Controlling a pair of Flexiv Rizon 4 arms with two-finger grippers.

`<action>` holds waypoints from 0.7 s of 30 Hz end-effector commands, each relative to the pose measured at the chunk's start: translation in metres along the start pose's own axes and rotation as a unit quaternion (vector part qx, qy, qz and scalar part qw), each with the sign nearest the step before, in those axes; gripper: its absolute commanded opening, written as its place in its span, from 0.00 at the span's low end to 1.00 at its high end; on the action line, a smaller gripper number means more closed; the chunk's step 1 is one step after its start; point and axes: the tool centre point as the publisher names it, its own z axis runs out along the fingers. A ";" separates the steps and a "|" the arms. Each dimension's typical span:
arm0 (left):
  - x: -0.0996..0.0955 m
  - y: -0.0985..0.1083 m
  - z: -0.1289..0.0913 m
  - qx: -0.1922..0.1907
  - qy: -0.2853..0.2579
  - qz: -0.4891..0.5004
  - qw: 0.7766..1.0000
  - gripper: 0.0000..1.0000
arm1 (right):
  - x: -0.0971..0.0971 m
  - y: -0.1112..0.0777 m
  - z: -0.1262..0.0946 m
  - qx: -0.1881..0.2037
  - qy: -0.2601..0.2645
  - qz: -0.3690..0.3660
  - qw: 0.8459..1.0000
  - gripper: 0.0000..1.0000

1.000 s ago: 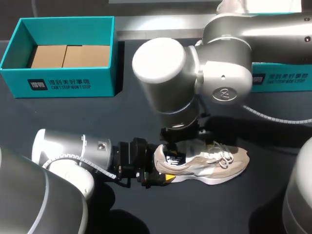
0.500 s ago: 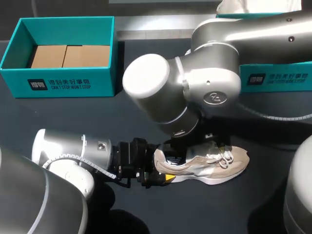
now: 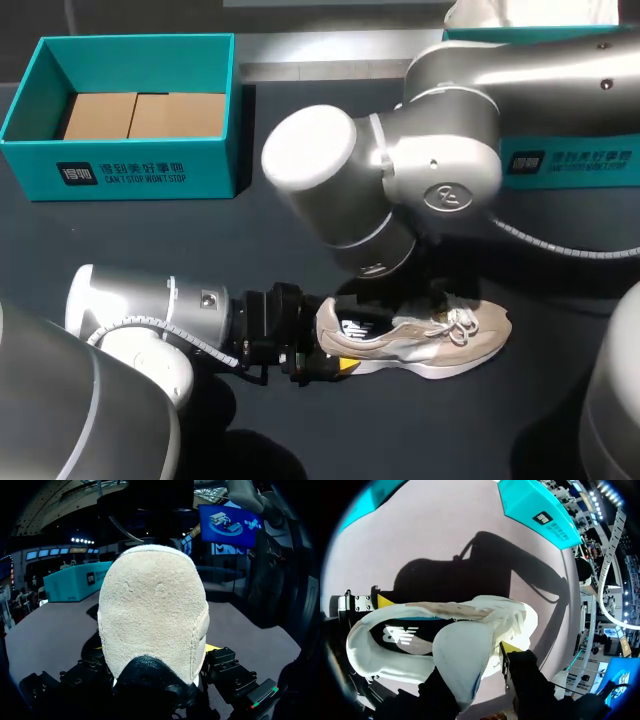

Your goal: Take the shoe out of the shoebox, open the shoe tongue, remove and reinsert the insole, then place the shoe into the shoebox

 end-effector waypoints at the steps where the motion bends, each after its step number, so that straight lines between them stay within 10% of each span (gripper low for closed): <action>1: 0.000 0.000 0.002 -0.001 0.000 0.000 1.000 0.00 | -0.013 0.003 0.003 0.007 0.023 0.019 1.000 0.14; 16: 0.000 0.000 0.002 -0.001 0.000 0.000 1.000 0.00 | -0.008 0.006 -0.024 0.010 0.067 -0.001 0.998 0.21; 21: 0.000 0.000 0.002 -0.001 0.000 0.000 1.000 0.00 | -0.005 0.007 -0.024 0.006 0.071 -0.013 0.997 0.00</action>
